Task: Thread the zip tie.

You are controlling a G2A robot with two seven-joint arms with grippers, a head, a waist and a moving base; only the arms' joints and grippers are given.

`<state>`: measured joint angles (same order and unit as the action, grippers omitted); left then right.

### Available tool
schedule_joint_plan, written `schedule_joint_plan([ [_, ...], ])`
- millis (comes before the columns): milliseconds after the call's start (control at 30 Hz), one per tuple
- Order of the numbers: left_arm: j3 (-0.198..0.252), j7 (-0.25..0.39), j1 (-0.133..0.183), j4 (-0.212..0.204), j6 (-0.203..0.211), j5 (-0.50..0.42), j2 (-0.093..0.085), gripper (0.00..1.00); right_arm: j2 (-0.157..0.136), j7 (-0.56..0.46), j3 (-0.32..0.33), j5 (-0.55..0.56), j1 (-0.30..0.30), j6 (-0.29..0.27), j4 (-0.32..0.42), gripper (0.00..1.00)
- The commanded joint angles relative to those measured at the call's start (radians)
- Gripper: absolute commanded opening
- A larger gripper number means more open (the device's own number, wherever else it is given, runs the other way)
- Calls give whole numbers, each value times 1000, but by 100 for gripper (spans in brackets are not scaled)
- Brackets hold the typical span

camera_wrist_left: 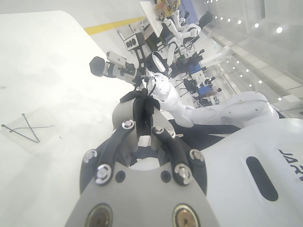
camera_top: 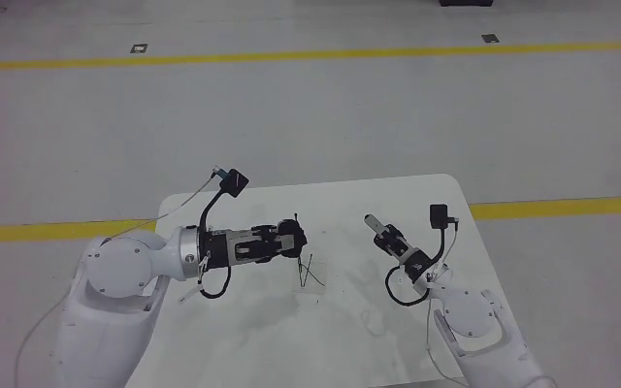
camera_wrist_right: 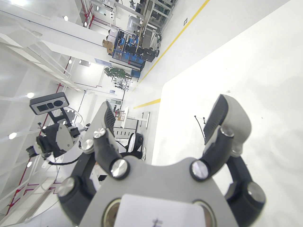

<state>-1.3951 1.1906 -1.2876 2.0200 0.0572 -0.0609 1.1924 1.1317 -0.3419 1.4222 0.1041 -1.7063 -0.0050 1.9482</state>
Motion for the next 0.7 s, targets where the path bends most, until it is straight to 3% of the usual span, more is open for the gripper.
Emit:
schedule_joint_plan([
  [0, 0, 0, 0, 0, 0, 1, 0, 0, 0, 0, 0, 0, 0, 0, 0, 100],
  [533, 0, 0, 0, 0, 0, 1, 0, 0, 0, 0, 1, 6, 3, -3, -1, 100],
  [667, 0, 0, 0, 0, 0, 1, 0, 0, -9, -122, 18, 50, 93, -60, -81, 100],
])
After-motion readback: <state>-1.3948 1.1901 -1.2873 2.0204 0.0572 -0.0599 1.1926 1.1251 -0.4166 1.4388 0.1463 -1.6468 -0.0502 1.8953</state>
